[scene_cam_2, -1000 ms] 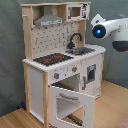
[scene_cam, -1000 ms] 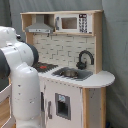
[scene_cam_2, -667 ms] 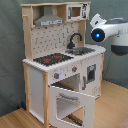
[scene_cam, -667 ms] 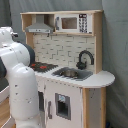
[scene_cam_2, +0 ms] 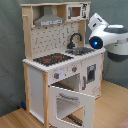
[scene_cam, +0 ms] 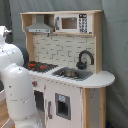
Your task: Play with the kitchen
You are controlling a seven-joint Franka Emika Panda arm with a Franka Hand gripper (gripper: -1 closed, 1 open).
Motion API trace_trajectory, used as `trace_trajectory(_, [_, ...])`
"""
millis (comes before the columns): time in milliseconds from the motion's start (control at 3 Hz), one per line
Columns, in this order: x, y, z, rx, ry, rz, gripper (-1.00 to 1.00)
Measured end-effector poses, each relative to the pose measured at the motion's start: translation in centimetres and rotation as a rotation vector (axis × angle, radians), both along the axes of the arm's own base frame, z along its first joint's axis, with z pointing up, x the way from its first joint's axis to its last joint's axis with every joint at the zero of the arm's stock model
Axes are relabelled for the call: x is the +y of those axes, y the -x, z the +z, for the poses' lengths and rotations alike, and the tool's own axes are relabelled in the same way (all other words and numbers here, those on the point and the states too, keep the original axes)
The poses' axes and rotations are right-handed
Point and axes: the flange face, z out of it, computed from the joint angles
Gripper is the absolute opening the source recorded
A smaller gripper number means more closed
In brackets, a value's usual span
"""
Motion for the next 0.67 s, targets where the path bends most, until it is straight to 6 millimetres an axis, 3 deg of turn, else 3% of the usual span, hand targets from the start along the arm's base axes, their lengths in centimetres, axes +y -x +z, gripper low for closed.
trace_trajectory(667, [1.4, -4.0, -2.4, 0.038, 0.073, 0.108, 1.0])
